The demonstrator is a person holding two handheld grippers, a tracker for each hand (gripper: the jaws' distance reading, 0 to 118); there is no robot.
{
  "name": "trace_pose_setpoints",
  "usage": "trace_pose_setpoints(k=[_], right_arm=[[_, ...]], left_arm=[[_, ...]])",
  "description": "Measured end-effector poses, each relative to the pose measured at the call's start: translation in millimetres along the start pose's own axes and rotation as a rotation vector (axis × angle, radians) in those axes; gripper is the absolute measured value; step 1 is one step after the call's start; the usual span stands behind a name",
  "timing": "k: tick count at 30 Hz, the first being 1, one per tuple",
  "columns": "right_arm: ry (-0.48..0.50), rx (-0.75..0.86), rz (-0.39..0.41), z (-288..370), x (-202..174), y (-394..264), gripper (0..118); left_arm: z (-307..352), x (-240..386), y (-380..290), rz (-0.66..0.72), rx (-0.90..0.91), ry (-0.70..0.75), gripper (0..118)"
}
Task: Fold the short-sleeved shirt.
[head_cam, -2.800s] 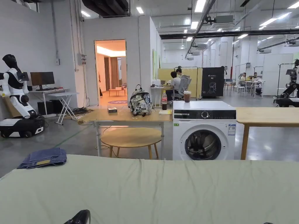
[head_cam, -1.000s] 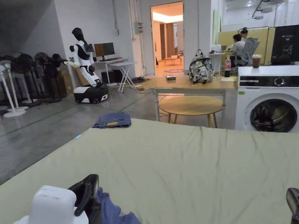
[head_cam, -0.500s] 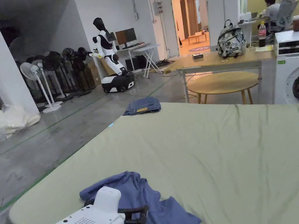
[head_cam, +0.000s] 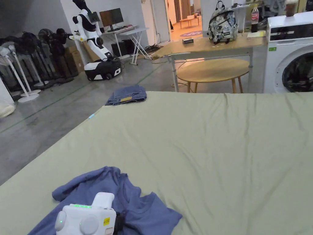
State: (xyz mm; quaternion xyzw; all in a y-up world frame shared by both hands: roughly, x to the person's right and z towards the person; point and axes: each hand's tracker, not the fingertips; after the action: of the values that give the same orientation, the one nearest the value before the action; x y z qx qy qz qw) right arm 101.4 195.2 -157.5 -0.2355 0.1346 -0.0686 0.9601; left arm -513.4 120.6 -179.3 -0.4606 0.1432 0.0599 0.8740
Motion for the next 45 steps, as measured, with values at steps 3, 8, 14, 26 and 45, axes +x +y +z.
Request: trace_pose_setpoints(k=[3,8,14,26,45], right_arm=[[0.003,0.023,-0.009,9,6,-1,0],[-0.011,0.073,0.049,29,12,6,0],[-0.016,0.140,0.017,47,16,20,0],[-0.062,0.170,-0.032,84,32,14,0],[-0.247,0.176,-0.065,154,73,-2,0]], left_arm=[[2,-6,5,0.063,-0.034,-0.004,0],[89,-31,70,0.199,0.233,-0.094,0],[217,-32,185,0.117,0.509,-0.036,0],[125,202,148,-0.054,0.360,-0.414,0],[144,501,-116,-0.540,0.027,-1.144,65]])
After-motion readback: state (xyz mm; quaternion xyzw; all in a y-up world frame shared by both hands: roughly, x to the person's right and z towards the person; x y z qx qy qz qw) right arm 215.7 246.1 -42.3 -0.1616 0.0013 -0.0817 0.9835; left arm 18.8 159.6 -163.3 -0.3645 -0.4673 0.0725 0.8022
